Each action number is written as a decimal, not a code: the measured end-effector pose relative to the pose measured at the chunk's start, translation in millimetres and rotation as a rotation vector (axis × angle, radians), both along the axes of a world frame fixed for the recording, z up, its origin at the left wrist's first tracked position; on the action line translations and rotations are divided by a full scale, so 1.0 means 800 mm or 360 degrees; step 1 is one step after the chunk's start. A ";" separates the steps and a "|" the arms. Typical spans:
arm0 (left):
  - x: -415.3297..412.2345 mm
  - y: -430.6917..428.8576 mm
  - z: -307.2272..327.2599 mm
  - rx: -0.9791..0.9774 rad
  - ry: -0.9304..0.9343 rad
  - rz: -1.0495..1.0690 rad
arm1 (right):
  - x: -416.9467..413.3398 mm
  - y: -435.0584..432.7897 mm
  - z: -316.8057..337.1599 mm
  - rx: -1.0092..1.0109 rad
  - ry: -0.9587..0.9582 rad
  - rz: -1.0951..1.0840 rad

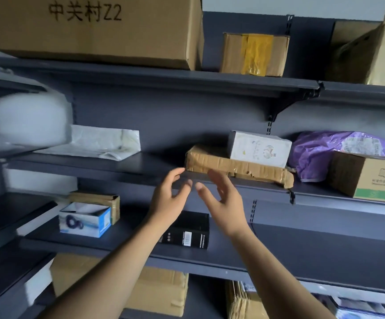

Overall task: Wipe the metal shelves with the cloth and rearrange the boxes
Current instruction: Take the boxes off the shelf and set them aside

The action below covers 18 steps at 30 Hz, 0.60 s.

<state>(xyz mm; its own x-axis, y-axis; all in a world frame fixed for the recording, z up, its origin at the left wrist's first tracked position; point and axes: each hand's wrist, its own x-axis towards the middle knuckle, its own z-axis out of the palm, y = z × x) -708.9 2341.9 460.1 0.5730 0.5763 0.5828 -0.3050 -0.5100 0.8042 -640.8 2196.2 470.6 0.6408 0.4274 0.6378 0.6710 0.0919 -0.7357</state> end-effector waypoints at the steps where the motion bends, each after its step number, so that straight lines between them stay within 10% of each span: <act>1: -0.010 0.006 -0.012 -0.0007 0.0034 0.0028 | -0.008 0.007 -0.012 -0.0037 0.0034 0.0028; 18: -0.002 0.102 -0.172 -0.0226 0.0630 0.0277 | 0.052 0.057 -0.169 -0.0447 0.0489 -0.0152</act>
<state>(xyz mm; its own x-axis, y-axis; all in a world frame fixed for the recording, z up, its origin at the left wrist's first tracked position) -710.5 2423.2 322.5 0.6232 0.7422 0.2464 0.1205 -0.4025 0.9075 -599.1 2241.9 335.1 0.8278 0.4870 0.2786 0.4127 -0.1922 -0.8903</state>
